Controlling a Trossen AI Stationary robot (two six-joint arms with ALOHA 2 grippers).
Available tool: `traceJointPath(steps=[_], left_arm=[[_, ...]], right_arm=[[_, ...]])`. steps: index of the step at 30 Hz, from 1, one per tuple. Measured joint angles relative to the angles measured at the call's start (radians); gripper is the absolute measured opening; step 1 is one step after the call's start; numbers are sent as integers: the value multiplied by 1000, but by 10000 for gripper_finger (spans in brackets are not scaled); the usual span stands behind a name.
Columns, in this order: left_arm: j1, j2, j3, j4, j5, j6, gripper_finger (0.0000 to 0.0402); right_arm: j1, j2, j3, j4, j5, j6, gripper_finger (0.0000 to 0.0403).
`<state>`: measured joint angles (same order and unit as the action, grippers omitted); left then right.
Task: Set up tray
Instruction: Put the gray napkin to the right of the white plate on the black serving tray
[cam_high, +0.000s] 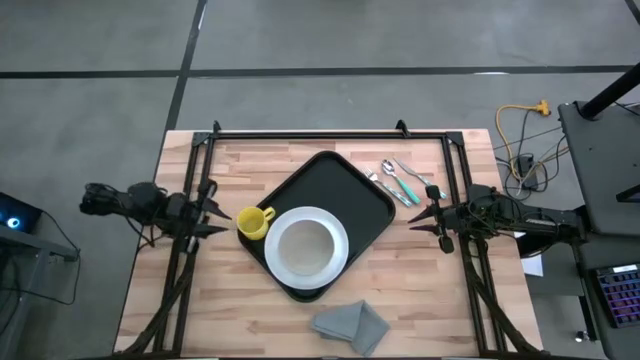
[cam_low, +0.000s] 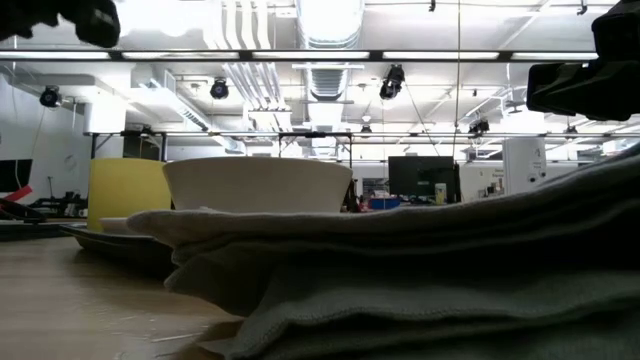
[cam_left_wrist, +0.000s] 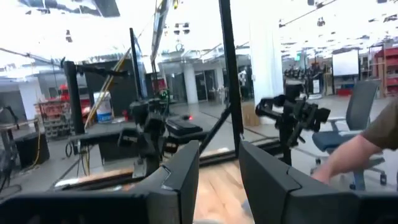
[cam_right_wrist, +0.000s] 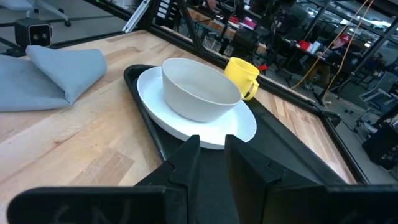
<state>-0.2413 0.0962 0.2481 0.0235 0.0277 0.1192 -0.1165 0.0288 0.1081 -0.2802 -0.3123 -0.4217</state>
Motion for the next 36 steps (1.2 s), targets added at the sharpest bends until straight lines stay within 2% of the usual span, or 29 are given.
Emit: traceJointPath(steps=[4, 12, 23, 33, 36], left_arm=[[0, -94, -52, -1, 0, -1, 101], [0, -49, -93, 76, -24, 12, 101], [1, -93, -239, 147, -64, 106, 101], [1, -65, -238, 115, -89, 124, 101], [1, -65, -233, 78, -89, 136, 101]], right_arm=[[0, 0, 0, 0, 0, 0, 68], [0, 0, 0, 0, 0, 0, 68], [0, 0, 0, 0, 0, 1, 68], [0, 0, 0, 0, 0, 0, 68], [0, -1, 0, 7, 0, 42, 68]])
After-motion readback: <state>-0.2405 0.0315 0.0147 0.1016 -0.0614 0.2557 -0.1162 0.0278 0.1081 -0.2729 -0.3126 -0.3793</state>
